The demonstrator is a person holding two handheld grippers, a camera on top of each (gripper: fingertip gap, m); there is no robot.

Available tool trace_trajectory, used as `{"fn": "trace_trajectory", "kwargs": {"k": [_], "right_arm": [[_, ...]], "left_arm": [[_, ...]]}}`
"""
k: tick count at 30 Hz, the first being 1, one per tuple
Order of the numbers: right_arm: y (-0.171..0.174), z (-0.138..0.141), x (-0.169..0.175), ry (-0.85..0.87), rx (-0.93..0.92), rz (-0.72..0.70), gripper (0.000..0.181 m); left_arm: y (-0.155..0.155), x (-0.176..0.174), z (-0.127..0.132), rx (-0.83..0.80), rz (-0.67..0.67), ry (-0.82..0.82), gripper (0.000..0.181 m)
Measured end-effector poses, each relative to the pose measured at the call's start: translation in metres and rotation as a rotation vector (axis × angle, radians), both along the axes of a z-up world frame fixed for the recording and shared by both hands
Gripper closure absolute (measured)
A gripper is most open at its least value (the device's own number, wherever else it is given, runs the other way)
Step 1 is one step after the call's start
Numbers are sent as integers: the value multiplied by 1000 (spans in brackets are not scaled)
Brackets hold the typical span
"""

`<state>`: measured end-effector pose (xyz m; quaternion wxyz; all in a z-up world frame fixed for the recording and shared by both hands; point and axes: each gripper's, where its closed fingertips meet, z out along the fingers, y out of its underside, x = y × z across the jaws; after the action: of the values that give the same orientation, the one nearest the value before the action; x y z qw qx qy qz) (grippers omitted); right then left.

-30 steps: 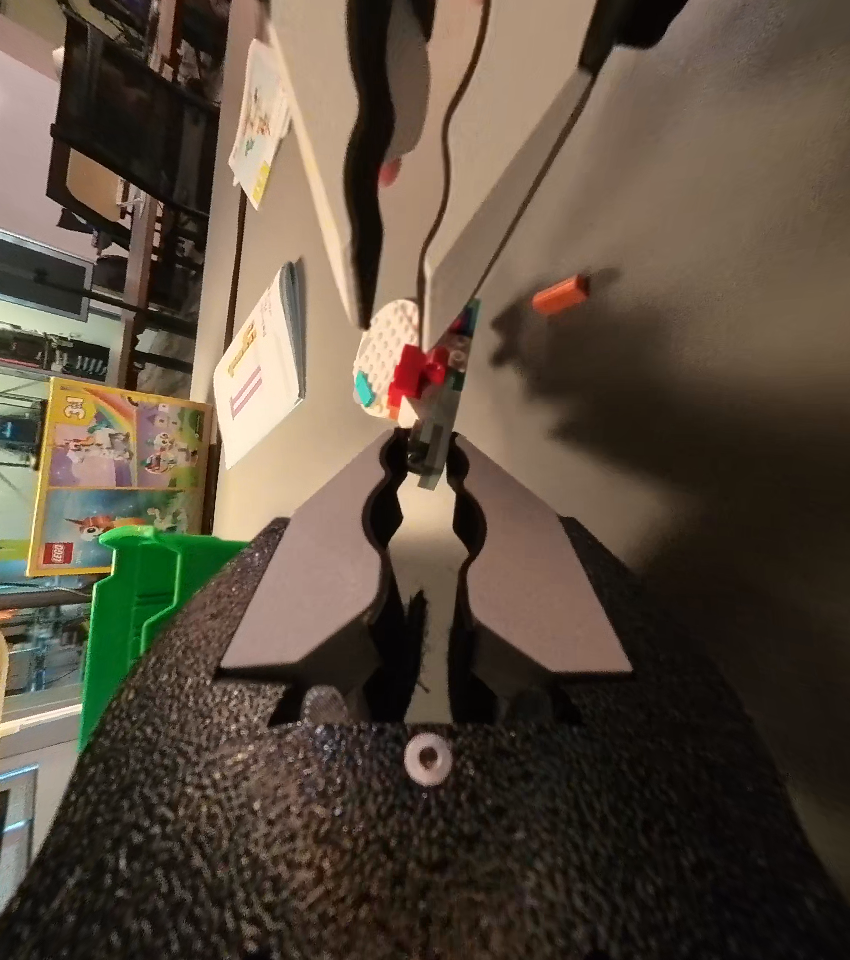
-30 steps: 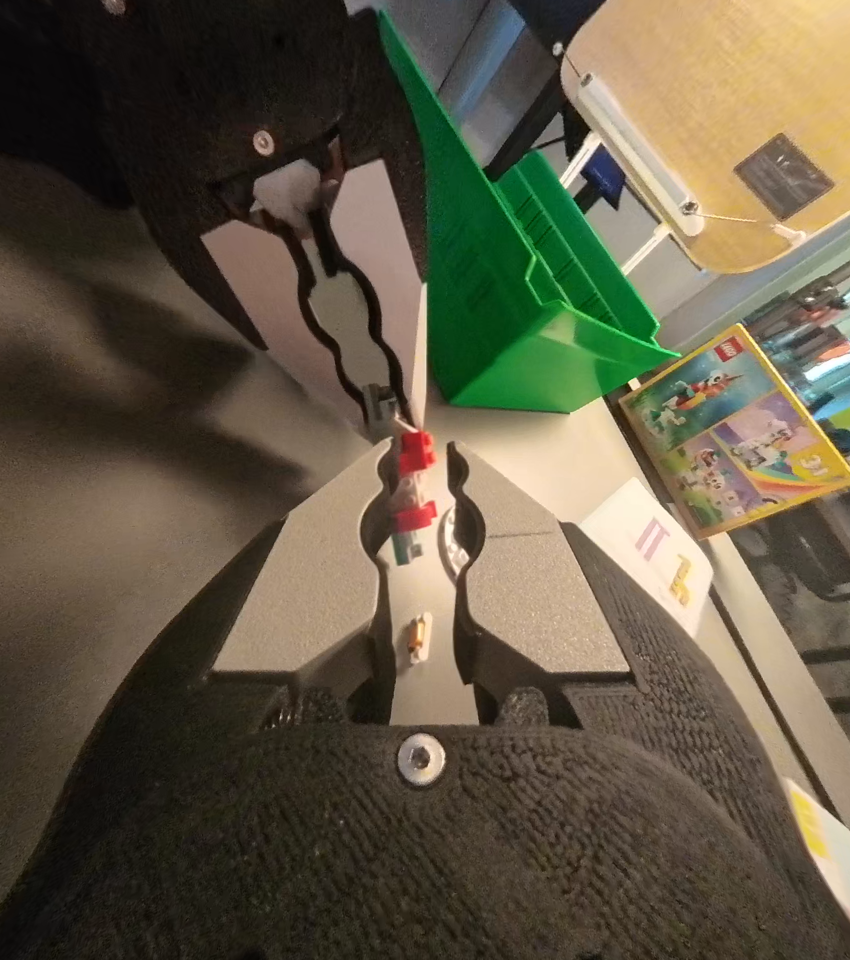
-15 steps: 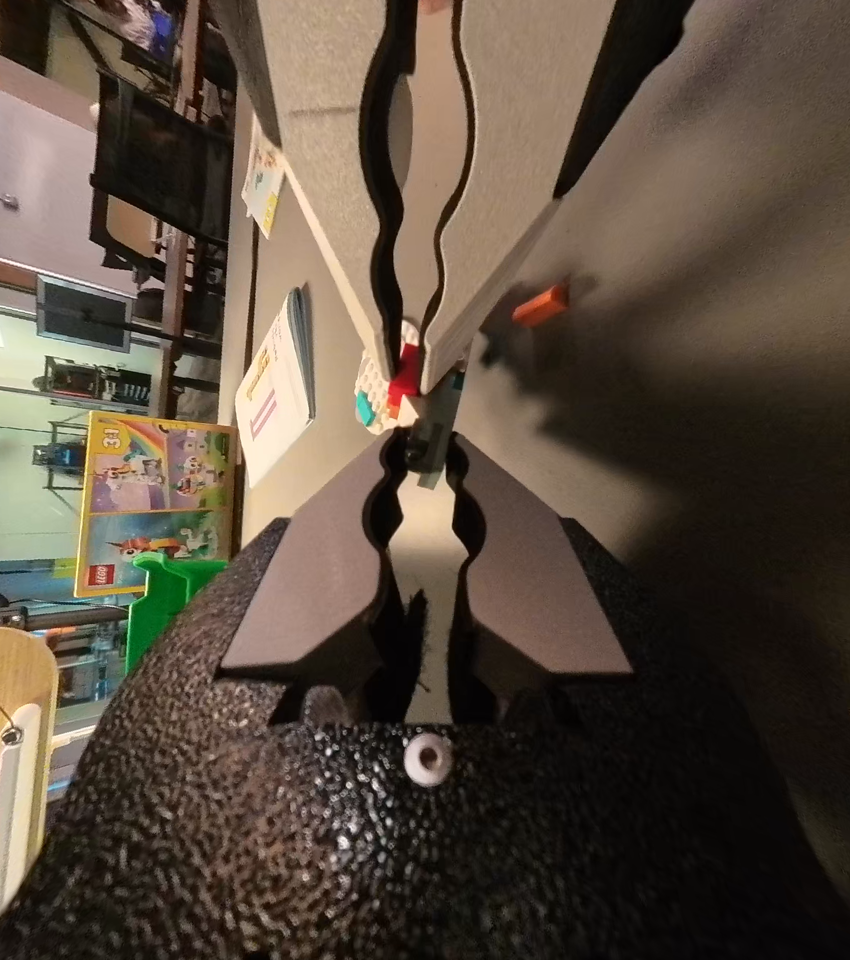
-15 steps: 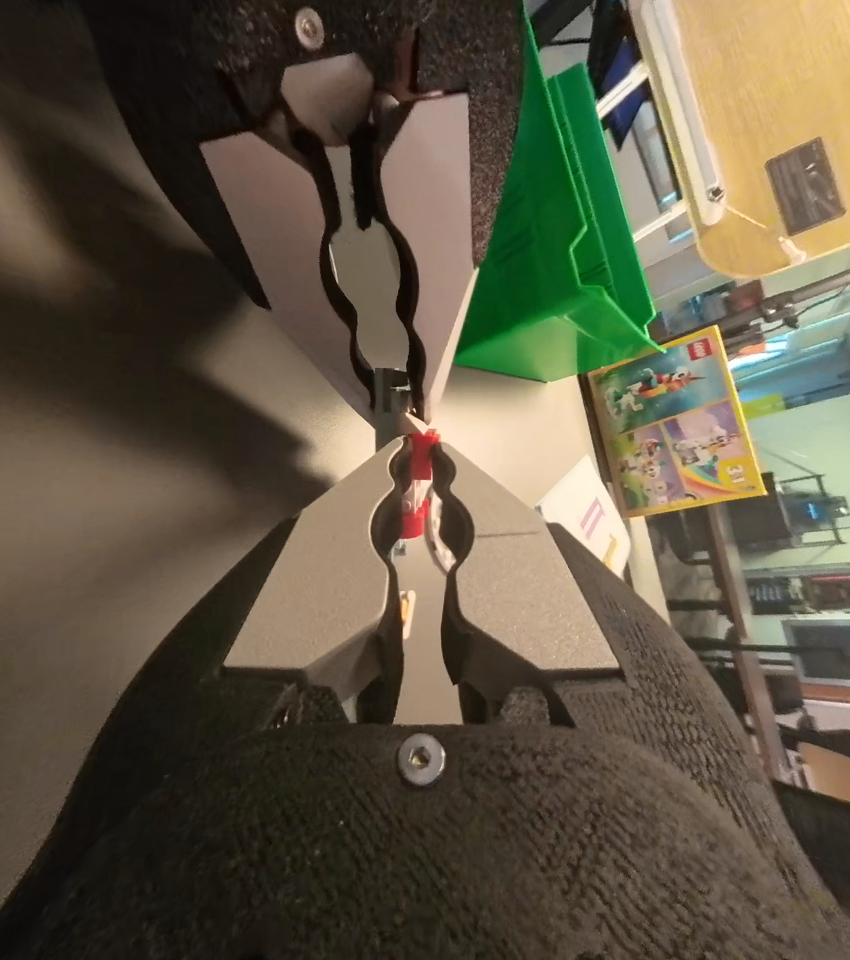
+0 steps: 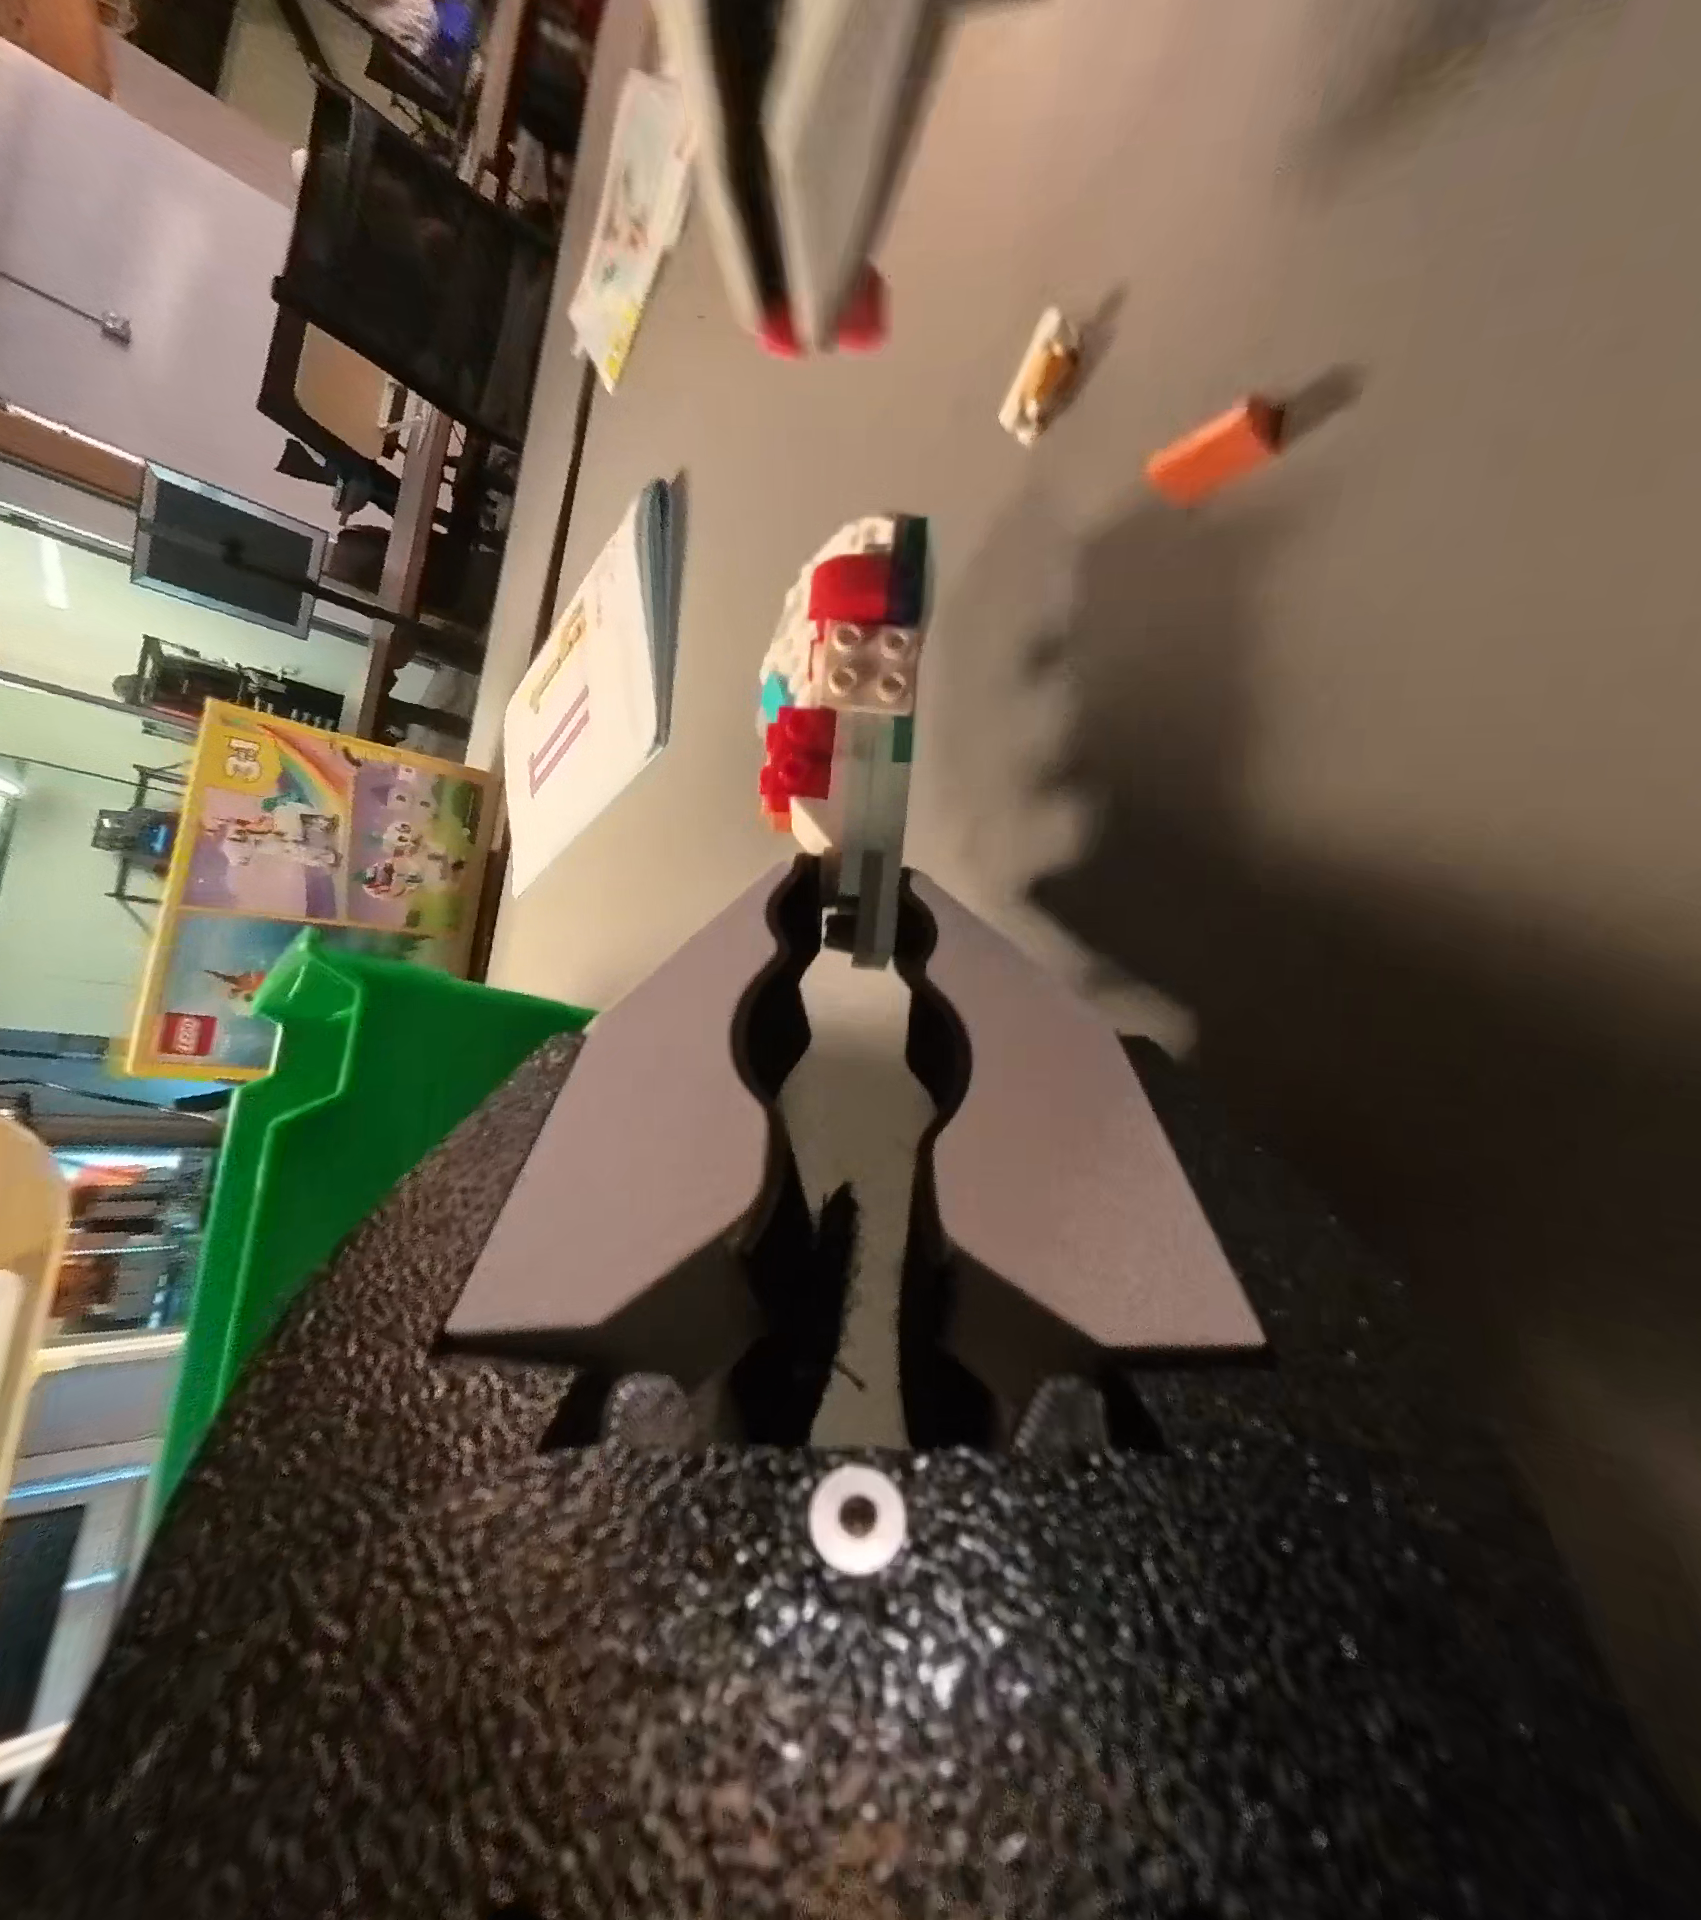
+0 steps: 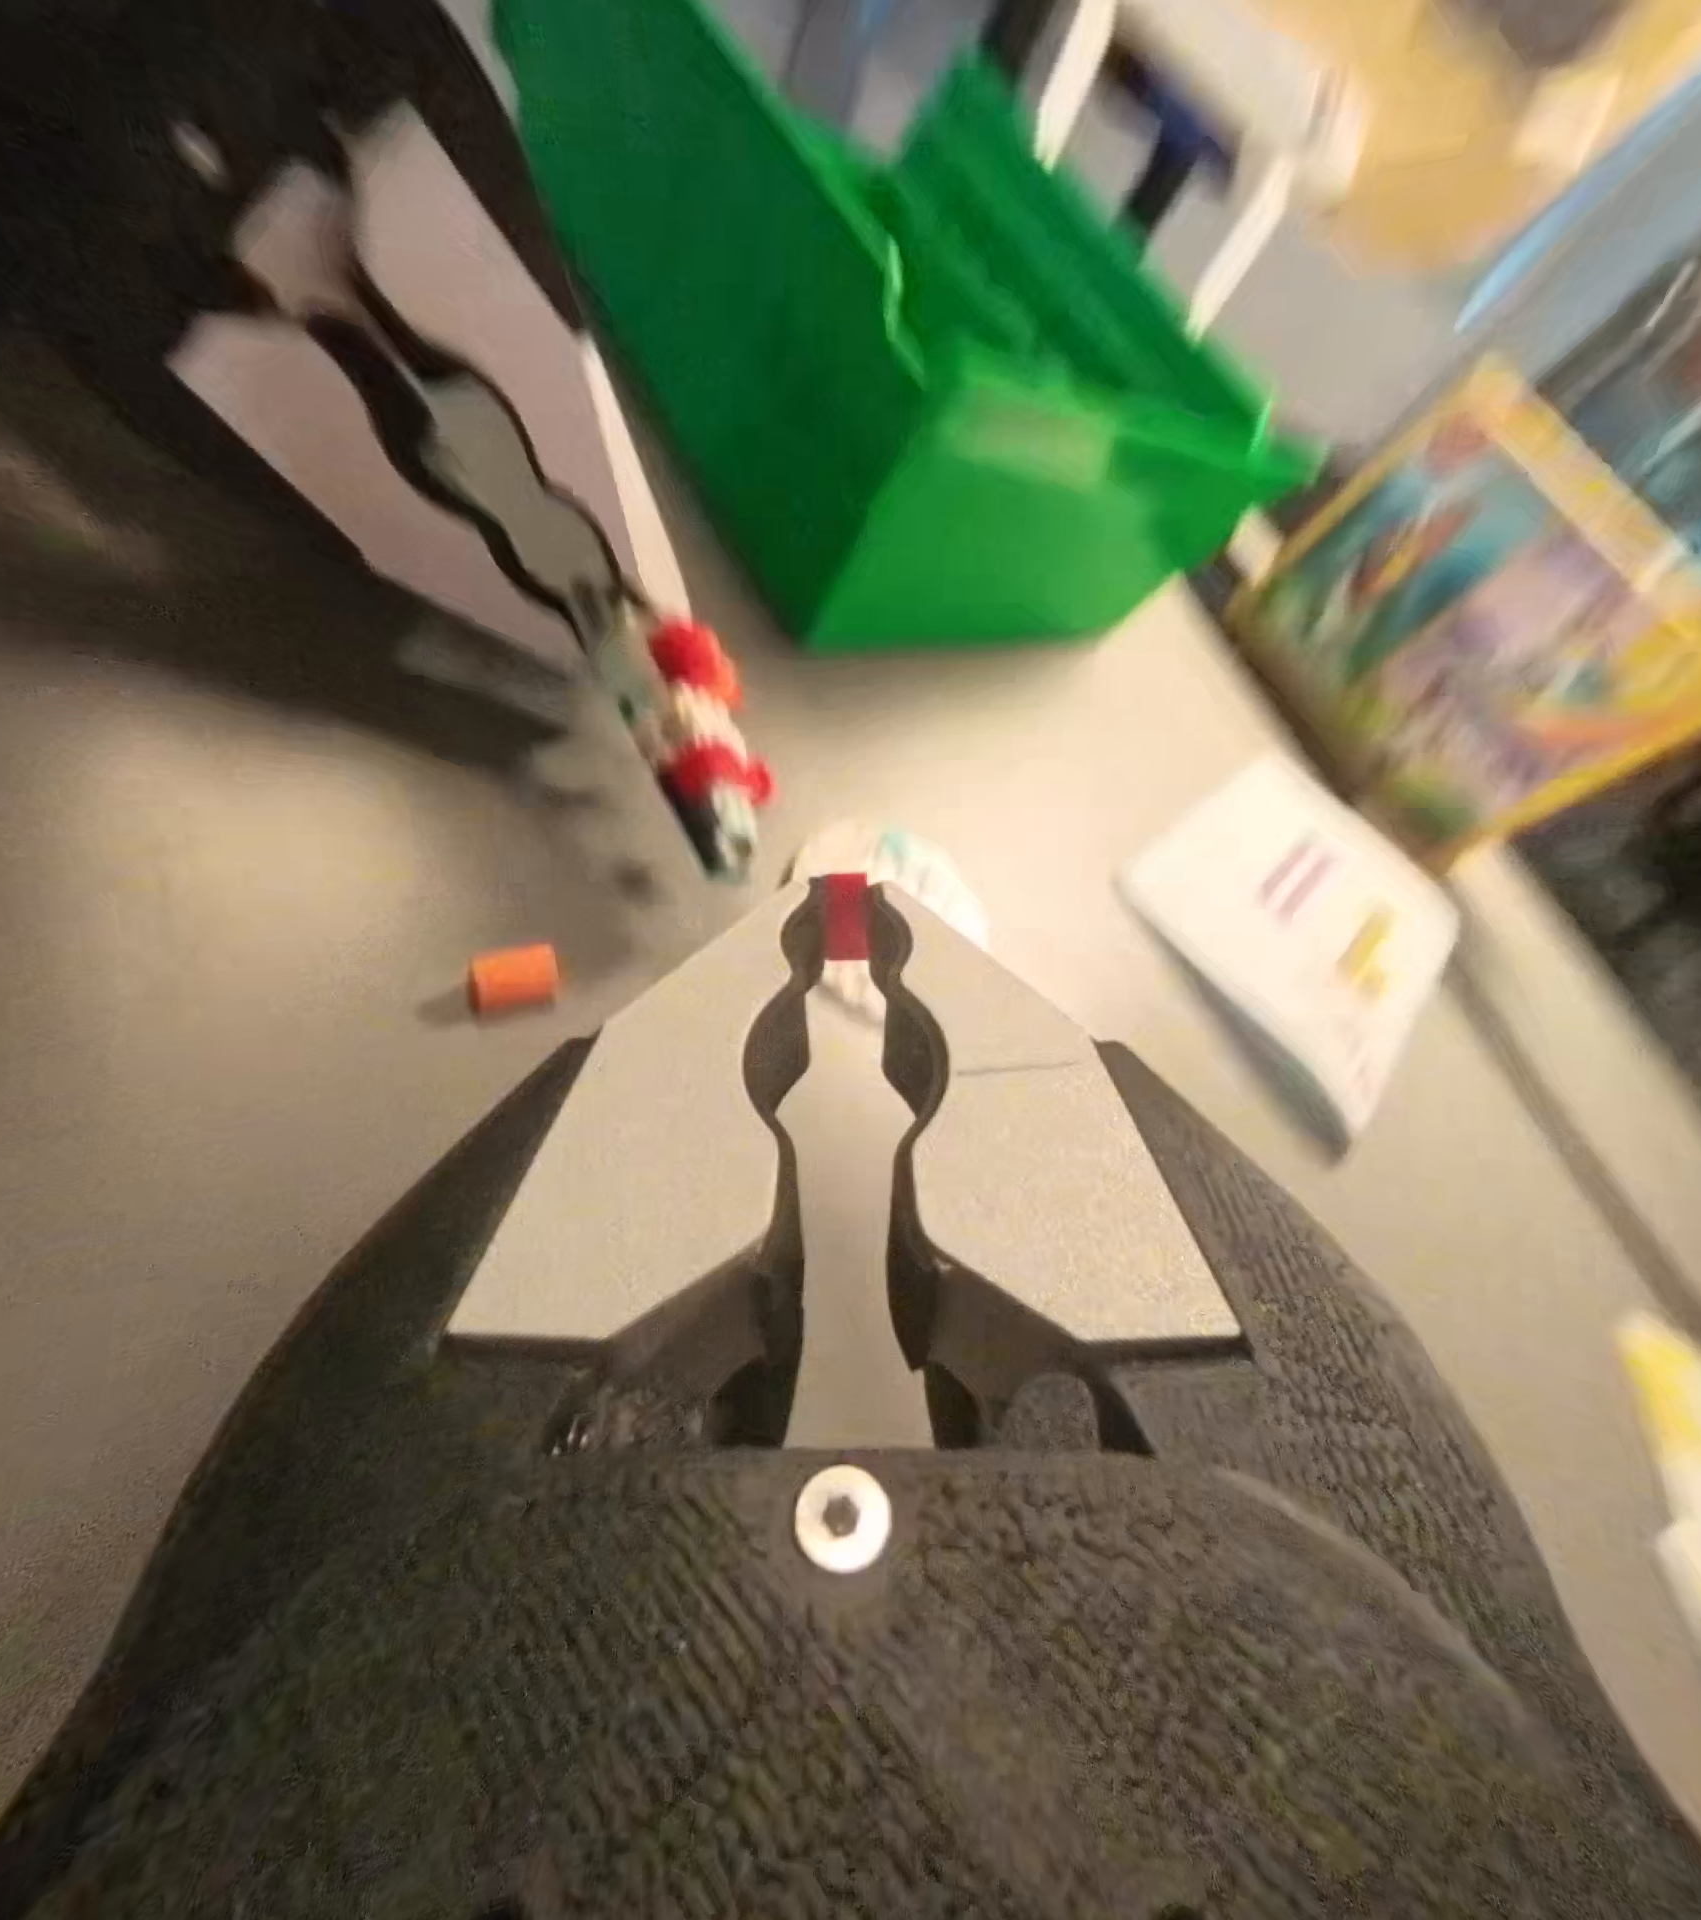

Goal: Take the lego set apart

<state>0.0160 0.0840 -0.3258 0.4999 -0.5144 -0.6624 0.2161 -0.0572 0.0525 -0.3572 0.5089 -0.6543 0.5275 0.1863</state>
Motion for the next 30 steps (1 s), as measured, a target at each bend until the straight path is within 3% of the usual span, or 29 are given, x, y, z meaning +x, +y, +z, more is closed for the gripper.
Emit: {"fn": "trace_trajectory", "kwargs": {"k": [2,5,9,14,18,22,26,28,30], "right_arm": [[14,-11,7,-44,-83,-67,176],[4,-15,5,-34,-275,-44,175],[-4,-19,-1,-45,-309,-24,175],[-14,-30,-5,-87,-330,13,175],[-15,-22,-8,-12,-514,7,175],[-8,-6,-8,131,-791,-18,175],[-9,19,-9,297,-1011,52,175],[-15,37,-11,389,-1031,129,175],[-22,54,-12,483,-996,201,175]], "left_arm": [[3,-1,5,20,11,-33,168],[4,-3,11,61,19,-51,168],[3,2,21,113,-1,-61,169],[3,3,12,107,-7,20,169],[2,2,1,14,12,-15,168],[0,5,-6,-155,54,-189,156],[-2,14,11,-221,55,-385,136],[0,24,34,-213,60,-577,143],[-6,48,57,-307,-6,-871,146]]}}
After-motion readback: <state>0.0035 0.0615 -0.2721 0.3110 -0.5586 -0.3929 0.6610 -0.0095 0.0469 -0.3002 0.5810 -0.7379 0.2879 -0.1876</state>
